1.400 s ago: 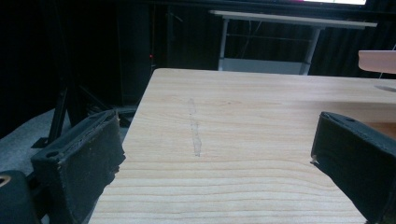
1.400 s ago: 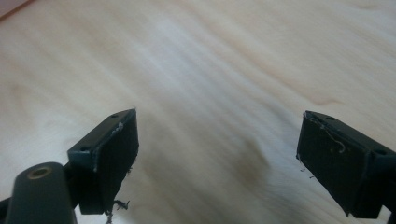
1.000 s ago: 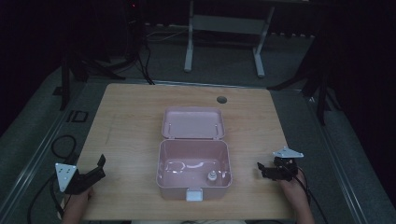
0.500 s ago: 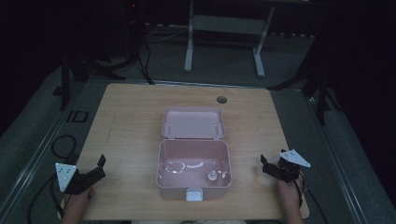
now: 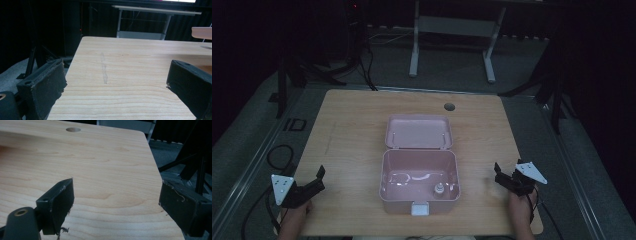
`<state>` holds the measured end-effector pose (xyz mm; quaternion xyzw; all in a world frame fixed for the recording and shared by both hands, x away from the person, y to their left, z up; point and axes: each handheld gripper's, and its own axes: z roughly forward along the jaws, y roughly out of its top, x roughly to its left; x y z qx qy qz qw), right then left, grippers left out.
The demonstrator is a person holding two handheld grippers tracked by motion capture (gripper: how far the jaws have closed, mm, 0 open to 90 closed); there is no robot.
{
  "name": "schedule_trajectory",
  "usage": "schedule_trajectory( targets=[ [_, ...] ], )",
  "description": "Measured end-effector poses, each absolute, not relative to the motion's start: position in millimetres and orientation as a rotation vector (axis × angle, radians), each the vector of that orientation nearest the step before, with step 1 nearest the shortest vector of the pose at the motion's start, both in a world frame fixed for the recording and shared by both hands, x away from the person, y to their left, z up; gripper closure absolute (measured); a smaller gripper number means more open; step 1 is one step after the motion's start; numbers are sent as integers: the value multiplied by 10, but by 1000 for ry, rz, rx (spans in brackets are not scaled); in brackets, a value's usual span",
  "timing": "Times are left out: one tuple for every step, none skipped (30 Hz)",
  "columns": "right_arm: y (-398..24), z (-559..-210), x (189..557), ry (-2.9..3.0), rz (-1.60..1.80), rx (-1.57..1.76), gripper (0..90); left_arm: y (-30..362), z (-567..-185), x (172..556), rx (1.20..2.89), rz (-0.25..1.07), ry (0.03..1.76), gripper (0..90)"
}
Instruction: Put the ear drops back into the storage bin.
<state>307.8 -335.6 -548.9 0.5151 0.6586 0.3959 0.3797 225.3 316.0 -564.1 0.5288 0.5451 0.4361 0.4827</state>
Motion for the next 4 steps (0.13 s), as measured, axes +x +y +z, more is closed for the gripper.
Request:
schedule_trajectory(
  targets=[
    [-3356, -5490, 3077, 1679, 1007, 1316, 123, 3160, -5641, 2253, 1289, 1064, 1328, 24],
    [-3359, -5488, 3076, 1678, 1015, 1313, 123, 3158, -5642, 2253, 1289, 1065, 1327, 23],
    [-3364, -5487, 3076, 1677, 1017, 1308, 123, 3158, -5641, 2253, 1289, 1065, 1327, 23],
    [-3365, -5490, 3081, 1676, 1011, 1310, 123, 3158, -5641, 2253, 1289, 1065, 1328, 23]
  ],
)
